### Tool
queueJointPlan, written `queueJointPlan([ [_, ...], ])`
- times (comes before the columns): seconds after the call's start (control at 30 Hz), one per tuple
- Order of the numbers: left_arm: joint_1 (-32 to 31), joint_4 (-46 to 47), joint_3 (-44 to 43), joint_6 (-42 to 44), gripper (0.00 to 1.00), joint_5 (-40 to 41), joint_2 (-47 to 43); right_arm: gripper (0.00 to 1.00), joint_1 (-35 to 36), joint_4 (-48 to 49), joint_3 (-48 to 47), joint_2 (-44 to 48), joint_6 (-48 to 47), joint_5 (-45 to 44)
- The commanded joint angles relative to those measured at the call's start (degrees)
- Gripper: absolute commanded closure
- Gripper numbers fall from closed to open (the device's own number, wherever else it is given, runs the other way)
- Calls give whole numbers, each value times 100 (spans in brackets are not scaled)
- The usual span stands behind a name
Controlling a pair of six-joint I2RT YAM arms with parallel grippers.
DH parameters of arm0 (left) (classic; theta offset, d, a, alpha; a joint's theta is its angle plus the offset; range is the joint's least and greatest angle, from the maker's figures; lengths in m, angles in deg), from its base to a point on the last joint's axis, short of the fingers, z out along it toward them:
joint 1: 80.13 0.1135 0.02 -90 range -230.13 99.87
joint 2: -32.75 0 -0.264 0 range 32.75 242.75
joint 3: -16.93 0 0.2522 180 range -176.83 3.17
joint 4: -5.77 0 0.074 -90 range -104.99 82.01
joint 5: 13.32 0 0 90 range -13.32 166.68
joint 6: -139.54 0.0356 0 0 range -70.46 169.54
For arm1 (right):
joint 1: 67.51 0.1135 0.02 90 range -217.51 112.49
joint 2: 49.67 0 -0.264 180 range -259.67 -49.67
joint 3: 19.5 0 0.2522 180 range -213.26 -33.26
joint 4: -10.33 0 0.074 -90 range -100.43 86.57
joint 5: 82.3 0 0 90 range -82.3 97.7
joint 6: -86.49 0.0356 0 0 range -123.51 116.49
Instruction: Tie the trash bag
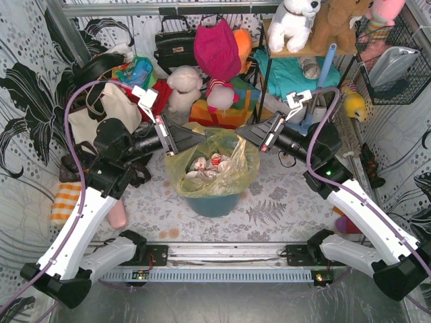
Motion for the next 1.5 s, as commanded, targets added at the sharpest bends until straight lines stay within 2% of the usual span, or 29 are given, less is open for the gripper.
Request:
queueJointPlan([
  [0.0,32,491,-481,-155,100,-160,-6,100,18,269,-648,-159,-343,-62],
  [0.43,29,294,-2130,190,100,645,369,100,17,-456,-2806,-865,-1160,-439],
  [0.6,32,-121,-2492,625,100,1496,411,100,20,-631,-3095,-842,-1387,-754],
  [0.7,29,-334,-2301,713,97,2093,276,99,17,-564,-2913,-702,-1388,-702],
  [0.77,32,-375,-2017,717,87,2208,138,96,19,-567,-2629,-567,-1293,-627],
  [0.83,28,-274,-1643,709,70,2092,-29,89,18,-586,-2270,-405,-1022,-518],
  [0.9,33,-136,-1260,695,53,1891,-188,74,19,-608,-1979,-290,-822,-307],
  [1.0,31,-386,-1203,896,39,1596,-268,50,17,-705,-1769,-201,-706,96],
  [1.1,33,-1004,-1387,1220,35,1398,-251,38,17,-778,-1698,-228,-617,524],
  [1.2,34,-1256,-1354,1300,34,1288,-296,32,17,-829,-1672,-328,-506,939],
  [1.37,27,-1191,-1035,1216,33,834,-429,34,17,-500,-1571,-567,-282,1411],
  [1.47,32,-1046,-933,1163,33,752,-472,34,21,-602,-1666,-582,-487,1254],
])
